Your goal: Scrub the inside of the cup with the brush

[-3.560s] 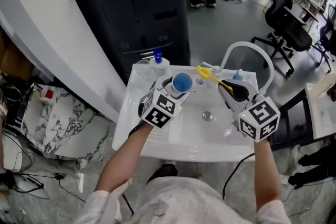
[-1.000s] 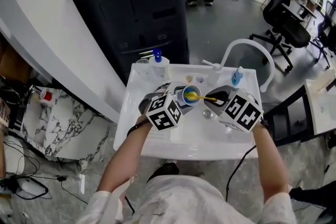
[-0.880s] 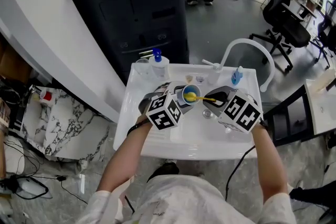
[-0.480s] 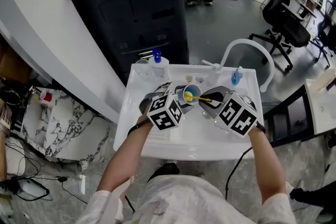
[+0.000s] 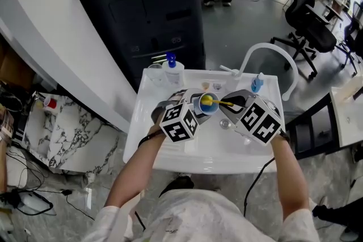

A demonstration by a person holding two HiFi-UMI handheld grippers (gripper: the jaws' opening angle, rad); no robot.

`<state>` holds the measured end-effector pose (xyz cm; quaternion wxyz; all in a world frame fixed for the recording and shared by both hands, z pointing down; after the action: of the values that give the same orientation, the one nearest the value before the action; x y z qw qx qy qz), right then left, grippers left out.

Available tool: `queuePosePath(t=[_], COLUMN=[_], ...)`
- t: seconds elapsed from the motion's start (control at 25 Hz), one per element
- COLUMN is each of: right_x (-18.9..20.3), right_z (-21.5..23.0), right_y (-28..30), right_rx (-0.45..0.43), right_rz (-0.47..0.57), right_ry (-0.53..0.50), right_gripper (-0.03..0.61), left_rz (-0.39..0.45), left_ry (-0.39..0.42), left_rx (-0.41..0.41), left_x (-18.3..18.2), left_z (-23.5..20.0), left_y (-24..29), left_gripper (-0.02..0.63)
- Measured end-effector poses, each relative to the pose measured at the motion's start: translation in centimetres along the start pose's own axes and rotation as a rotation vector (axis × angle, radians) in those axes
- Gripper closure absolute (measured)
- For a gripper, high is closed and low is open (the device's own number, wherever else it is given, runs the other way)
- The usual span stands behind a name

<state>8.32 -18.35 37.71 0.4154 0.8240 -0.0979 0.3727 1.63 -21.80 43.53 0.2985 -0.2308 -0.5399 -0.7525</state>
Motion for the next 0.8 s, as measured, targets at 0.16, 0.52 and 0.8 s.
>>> queuePosePath(t=[0.16,0.52,0.8], right_x=[0.4,1.8,1.6], right_z=[0.4,-0.6,-1.1], right_y=[0.1,0.4,0.4], right_rx=[0.002,-0.031,-0.050], right_rz=[-0.017,-0.047,-0.015], right_ry=[0.006,0.039,0.068], right_gripper=[0.545,0.545,0.545], left_rz=[0.002,-0.007,-0.006], left_ry=[0.000,-0.005,-0.008], left_rx=[0.000,0.007,-0.003], left_x=[0.0,0.1,0.1], left_z=[-0.2,-0.2,-0.4], left_y=[0.0,0.3,0.4], left_gripper=[0.321,0.321,0.321])
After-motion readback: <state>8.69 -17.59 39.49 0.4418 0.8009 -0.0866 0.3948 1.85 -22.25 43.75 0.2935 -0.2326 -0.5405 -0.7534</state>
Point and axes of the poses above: the fingertips, and each gripper's own axes: y forward along the fingers, z to its right, x out of its underside, the point moved 5 cm from there along -y, backward along the fingers, and after that the axes turned 10 degrees about x, right-handed, at the moved point
